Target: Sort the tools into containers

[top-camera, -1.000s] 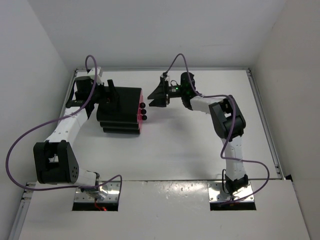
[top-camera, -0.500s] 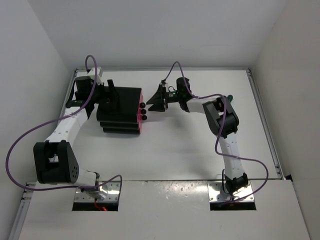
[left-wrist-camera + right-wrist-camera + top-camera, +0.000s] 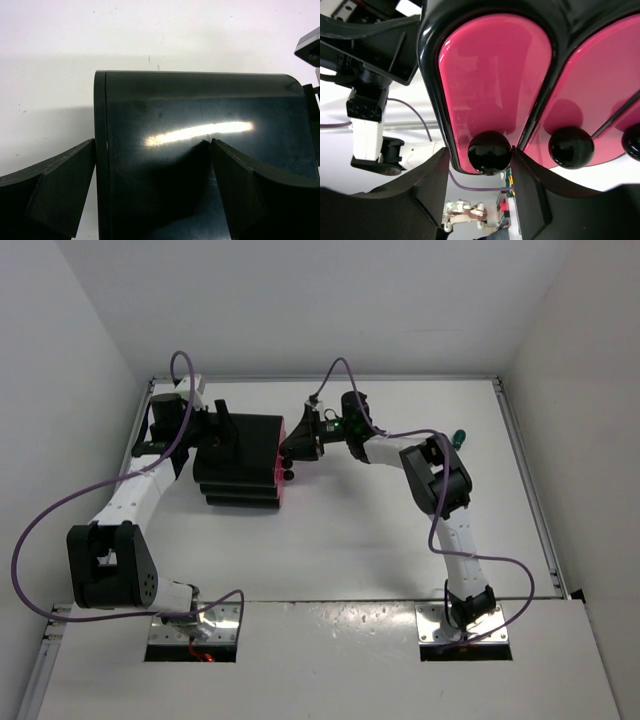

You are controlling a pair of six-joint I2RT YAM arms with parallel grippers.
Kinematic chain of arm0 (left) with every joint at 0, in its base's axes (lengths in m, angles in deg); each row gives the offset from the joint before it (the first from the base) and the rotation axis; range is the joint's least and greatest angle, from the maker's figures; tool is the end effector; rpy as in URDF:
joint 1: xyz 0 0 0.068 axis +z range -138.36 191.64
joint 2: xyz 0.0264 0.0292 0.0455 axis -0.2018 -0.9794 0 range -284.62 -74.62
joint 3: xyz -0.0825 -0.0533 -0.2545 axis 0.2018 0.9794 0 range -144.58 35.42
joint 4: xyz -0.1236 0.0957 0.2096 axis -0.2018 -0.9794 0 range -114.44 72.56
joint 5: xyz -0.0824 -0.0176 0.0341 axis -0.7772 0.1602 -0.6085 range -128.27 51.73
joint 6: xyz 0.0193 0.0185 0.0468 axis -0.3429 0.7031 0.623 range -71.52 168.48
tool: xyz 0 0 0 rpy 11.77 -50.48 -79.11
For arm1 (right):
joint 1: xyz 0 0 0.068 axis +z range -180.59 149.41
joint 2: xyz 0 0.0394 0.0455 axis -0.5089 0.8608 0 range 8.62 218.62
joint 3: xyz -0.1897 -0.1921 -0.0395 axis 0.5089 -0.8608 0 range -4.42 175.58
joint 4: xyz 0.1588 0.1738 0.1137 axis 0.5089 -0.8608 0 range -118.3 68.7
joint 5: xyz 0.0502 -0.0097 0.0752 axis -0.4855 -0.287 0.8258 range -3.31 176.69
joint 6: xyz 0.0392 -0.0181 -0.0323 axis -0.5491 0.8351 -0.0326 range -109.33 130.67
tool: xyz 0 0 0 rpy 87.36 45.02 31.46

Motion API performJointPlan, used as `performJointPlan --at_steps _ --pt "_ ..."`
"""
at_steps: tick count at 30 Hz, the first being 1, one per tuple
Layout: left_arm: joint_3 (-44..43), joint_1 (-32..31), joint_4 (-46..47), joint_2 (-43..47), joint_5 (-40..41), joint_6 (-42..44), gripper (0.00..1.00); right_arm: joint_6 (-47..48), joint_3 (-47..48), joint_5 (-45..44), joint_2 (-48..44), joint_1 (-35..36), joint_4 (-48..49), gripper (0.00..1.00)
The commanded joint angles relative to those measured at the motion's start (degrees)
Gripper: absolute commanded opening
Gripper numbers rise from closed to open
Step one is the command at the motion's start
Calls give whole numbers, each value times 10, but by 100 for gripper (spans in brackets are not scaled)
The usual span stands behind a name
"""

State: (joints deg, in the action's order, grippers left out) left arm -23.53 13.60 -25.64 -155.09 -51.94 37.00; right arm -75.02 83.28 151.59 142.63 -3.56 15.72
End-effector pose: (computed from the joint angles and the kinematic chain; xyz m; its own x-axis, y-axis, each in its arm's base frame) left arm 0.3206 0.0025 0.2860 -0.5197 -0.2112 -0.8278 0.0699 0.9552 -0.2877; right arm 0.4344 0.2578 0.1532 -0.9969 -0.0338 0.0716 0.0691 0.0711 0.9951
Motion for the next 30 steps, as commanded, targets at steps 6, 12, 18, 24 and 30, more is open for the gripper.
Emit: performJointPlan --at_steps 6,12,18,24,30 --pt "42 0 -130 -24 29 30 100 3 15 0 -4 8 23 25" --pt "47 0 -130 -19 29 30 100 3 -33 0 -33 -6 43 13" --pt "47 0 -130 -19 29 30 100 3 -91 5 -72 -32 60 13" --pt "47 0 -124 -19 29 30 100 19 -151 12 -102 -63 65 13" --pt "47 0 -124 -19 29 30 100 19 -162 17 -108 -85 65 13"
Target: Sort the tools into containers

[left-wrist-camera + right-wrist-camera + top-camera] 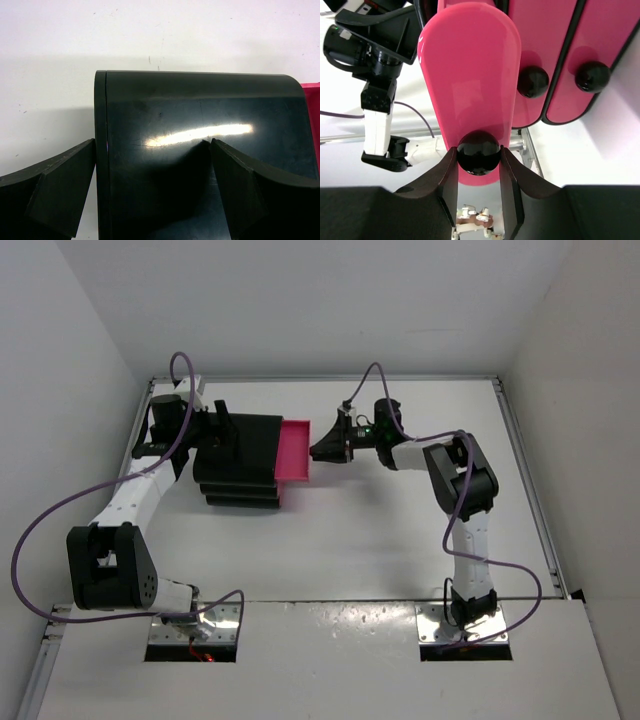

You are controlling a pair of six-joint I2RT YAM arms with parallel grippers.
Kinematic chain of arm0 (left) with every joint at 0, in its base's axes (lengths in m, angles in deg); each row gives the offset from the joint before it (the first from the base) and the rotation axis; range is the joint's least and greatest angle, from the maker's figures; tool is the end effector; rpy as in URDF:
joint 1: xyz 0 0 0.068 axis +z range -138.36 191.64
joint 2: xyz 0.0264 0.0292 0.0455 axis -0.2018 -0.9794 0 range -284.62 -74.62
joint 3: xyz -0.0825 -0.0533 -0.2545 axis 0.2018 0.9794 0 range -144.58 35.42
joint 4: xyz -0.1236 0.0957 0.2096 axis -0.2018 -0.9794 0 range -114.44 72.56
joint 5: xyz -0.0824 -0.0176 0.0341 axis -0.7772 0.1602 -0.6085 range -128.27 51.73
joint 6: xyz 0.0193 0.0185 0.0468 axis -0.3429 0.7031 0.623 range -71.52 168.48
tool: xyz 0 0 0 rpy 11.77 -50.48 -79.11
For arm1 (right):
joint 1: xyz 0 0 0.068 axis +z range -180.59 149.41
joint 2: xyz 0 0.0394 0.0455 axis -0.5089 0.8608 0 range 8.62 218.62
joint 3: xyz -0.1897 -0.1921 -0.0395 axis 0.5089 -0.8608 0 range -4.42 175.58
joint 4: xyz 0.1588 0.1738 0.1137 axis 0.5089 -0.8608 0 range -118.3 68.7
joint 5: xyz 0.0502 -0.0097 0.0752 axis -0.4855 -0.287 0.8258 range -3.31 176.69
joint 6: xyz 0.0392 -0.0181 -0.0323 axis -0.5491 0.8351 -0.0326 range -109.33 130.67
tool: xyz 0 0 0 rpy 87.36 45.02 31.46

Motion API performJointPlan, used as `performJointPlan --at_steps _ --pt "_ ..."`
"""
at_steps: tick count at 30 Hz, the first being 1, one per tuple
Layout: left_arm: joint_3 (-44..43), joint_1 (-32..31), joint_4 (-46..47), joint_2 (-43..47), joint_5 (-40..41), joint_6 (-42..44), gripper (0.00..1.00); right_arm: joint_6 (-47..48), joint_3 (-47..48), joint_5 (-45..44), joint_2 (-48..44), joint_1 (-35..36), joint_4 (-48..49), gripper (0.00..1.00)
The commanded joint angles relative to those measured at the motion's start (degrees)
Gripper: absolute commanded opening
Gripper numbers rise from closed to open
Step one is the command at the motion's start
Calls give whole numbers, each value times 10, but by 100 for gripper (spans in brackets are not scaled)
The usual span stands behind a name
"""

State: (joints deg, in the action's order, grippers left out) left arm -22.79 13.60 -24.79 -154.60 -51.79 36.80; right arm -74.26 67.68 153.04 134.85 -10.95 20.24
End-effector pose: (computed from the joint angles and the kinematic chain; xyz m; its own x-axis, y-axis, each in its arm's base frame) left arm 0.3188 0.0026 0.2855 -0.5108 -0.2144 -0.8325 0.0690 0.9551 -0.2883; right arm 0.4171 0.1835 0.1438 -0.9911 0.0704 0.1127 0.1182 0.0799 0.9898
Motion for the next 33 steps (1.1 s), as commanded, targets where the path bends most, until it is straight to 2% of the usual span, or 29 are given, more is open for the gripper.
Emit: performJointPlan --at_steps 1,28,30,33 --pt "40 0 -133 -24 28 32 100 12 -6 8 -36 -16 20 13" --pt "40 0 -133 -24 28 32 100 22 -56 8 -47 -39 7 13" --pt "40 0 -133 -24 28 32 100 30 -56 8 -47 -39 -7 14" --pt "40 0 -133 -29 23 32 100 43 -56 8 -47 -39 -26 25"
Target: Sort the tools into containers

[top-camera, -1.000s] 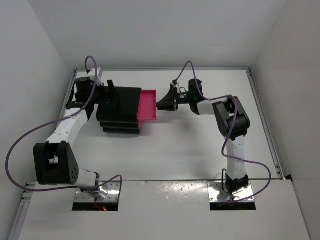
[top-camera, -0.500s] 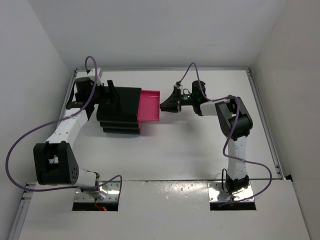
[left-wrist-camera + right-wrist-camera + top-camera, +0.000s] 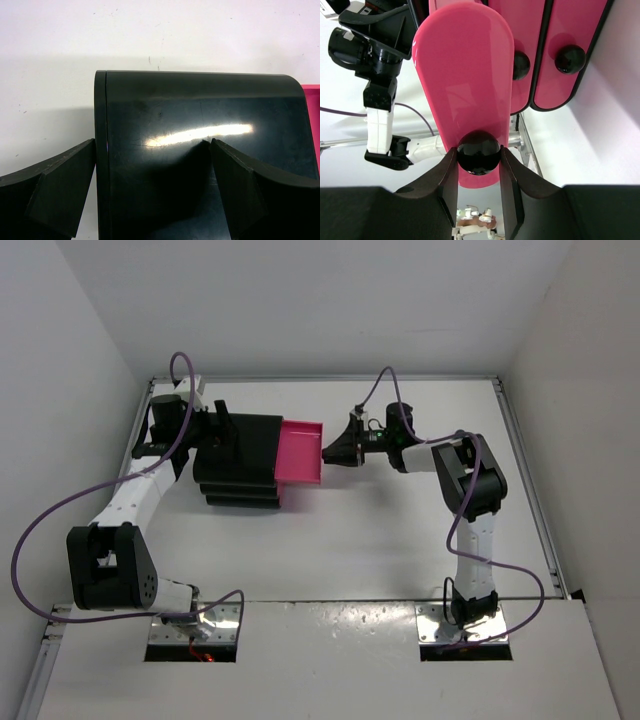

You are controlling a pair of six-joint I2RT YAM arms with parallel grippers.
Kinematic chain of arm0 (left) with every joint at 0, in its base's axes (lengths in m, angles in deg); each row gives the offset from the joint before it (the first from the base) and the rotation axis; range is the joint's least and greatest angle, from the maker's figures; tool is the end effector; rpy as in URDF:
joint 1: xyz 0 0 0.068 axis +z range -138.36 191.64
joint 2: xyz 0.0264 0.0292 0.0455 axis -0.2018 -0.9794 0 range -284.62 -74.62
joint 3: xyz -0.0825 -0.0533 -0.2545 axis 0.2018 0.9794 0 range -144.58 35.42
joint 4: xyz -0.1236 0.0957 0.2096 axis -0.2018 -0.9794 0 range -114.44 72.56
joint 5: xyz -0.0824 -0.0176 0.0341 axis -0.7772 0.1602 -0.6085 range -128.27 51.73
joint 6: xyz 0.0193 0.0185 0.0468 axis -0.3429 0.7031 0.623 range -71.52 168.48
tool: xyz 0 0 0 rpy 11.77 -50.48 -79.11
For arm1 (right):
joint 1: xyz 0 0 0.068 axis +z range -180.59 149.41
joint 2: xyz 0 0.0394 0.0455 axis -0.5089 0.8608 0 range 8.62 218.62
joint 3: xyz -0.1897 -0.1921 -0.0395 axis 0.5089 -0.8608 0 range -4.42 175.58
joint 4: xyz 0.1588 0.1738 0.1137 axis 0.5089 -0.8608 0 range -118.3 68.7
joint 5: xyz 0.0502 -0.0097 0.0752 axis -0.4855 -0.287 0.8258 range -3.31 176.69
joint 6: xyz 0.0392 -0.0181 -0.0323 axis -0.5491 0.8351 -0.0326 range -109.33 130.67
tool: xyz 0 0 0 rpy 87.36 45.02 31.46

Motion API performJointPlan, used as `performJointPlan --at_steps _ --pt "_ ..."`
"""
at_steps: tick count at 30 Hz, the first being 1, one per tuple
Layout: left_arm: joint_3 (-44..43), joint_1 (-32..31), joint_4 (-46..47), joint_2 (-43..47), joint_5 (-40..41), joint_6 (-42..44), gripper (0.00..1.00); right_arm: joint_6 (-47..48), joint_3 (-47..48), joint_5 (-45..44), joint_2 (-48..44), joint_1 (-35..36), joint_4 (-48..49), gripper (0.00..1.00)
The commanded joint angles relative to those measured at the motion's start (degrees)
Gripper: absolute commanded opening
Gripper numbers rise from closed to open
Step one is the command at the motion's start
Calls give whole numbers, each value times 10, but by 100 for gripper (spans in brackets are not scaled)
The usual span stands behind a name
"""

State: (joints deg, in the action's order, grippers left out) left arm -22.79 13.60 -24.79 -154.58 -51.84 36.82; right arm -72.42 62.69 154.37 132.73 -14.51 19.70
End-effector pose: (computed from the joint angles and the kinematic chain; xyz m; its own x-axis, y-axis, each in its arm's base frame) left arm 0.3187 0.0025 0.2856 -0.5106 -0.2140 -0.8327 0.0700 0.9550 -0.2883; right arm 0.4099 0.1524 0.1351 -0.9845 0.1085 0.1375 0.1475 0.0901 0.9849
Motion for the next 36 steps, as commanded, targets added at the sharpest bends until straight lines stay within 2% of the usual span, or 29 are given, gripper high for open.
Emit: performJointPlan --at_steps 1,5,11,21,24,25,26,27,28,29,30,32,33,36 --pt "40 0 -133 -29 23 32 100 30 -6 -5 -26 -3 -28 30" --pt "40 0 -133 -29 23 27 100 36 -6 -5 -26 2 -34 44" --pt "40 0 -133 -29 23 27 100 79 -1 -11 -32 2 -100 52" --pt "40 0 -133 -29 23 27 100 150 -11 -16 -97 -44 -141 54" --pt "40 0 -133 -29 23 27 100 192 7 -16 -110 -71 -201 54" --pt "40 0 -133 -29 23 27 100 239 16 -26 -116 -80 -229 54" --pt "40 0 -133 -29 23 27 100 283 30 -39 -116 -89 -340 54" --pt "40 0 -133 -29 23 27 100 342 76 -81 -116 -98 -421 54" --pt "40 0 -133 -29 23 27 100 472 104 -113 -116 -114 -575 54" --pt "40 0 -133 -29 23 27 100 538 133 -160 -116 -114 -647 54" --pt "40 0 -133 -29 23 27 100 590 180 -285 -116 -120 -698 54" --pt "40 0 -133 -29 23 27 100 661 200 -399 -116 -120 -751 54" --pt "40 0 -133 -29 23 27 100 671 207 -497 -123 -120 -751 54" --pt "40 0 -133 -29 23 27 100 676 215 -629 -128 -120 -750 56"
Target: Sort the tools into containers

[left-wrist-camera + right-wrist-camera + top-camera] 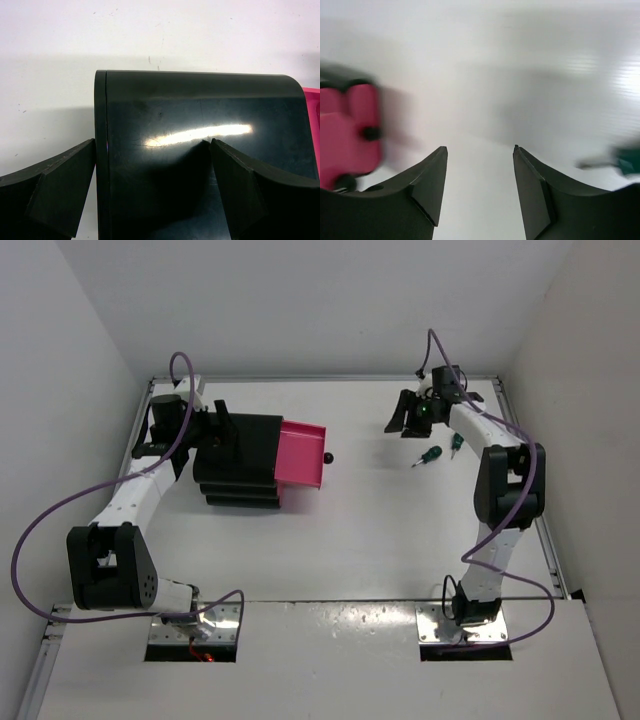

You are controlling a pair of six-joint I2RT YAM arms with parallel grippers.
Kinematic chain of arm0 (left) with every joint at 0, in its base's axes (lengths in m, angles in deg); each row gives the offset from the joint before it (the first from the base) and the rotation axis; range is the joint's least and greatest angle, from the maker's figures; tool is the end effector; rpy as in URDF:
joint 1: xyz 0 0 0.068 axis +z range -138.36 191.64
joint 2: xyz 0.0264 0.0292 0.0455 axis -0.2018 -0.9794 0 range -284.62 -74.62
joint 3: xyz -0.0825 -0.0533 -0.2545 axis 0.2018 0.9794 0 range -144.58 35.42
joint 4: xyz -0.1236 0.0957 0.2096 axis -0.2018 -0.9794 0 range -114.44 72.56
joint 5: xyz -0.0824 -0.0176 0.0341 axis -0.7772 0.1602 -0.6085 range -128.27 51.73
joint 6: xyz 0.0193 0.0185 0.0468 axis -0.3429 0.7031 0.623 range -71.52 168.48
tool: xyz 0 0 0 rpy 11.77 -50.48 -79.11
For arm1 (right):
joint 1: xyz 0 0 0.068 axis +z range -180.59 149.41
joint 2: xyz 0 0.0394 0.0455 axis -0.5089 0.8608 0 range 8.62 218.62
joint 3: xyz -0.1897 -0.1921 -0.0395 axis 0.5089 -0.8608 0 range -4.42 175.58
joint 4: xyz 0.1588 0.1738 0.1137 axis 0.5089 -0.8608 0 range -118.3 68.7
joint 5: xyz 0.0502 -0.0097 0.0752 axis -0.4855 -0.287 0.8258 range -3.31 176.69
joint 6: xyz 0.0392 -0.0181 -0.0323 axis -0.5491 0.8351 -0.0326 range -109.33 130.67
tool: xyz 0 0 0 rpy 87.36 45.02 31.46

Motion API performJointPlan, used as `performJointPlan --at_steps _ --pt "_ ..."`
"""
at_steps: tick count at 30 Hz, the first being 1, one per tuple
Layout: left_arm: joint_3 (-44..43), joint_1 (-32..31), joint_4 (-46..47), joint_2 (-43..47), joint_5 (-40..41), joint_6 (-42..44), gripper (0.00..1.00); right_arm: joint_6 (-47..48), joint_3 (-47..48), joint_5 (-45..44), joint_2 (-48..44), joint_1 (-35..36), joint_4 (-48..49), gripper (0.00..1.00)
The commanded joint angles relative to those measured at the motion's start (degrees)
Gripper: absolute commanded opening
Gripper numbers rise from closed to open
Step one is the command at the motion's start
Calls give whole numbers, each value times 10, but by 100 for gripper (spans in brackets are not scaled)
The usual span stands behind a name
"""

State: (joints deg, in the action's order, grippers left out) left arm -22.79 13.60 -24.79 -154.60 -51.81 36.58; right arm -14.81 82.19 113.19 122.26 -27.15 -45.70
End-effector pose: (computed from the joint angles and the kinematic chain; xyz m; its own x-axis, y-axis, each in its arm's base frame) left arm 0.3188 0.0026 0.2855 -0.5111 -0.2180 -0.8314 0.0673 0.9542 -0.2916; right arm 0.4357 0.0421 0.2146 -0.8472 0.3346 -0.4127 0.0365 0.8116 0.5831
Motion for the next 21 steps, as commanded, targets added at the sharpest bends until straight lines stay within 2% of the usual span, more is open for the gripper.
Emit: performJointPlan --at_steps 1,6,9,10,11,13,17,21 --pt "40 0 -133 -29 23 24 100 109 20 -229 -24 6 -96 56" --pt "40 0 -133 -29 23 24 100 155 15 -252 -29 -6 -71 56" --pt "40 0 -133 -29 28 24 100 143 49 -298 -1 -19 -107 56" --pt "40 0 -133 -24 28 24 100 127 56 -313 -1 -19 -115 70" --pt "40 0 -133 -24 28 24 100 88 68 -332 9 -24 -128 74" --pt "45 0 -128 -24 28 24 100 50 81 -318 19 -38 -164 82" --pt "45 0 -128 -24 28 24 100 -74 81 -283 32 -66 -192 85" --pt "45 0 -128 -24 28 24 100 -142 81 -246 59 -81 -215 85"
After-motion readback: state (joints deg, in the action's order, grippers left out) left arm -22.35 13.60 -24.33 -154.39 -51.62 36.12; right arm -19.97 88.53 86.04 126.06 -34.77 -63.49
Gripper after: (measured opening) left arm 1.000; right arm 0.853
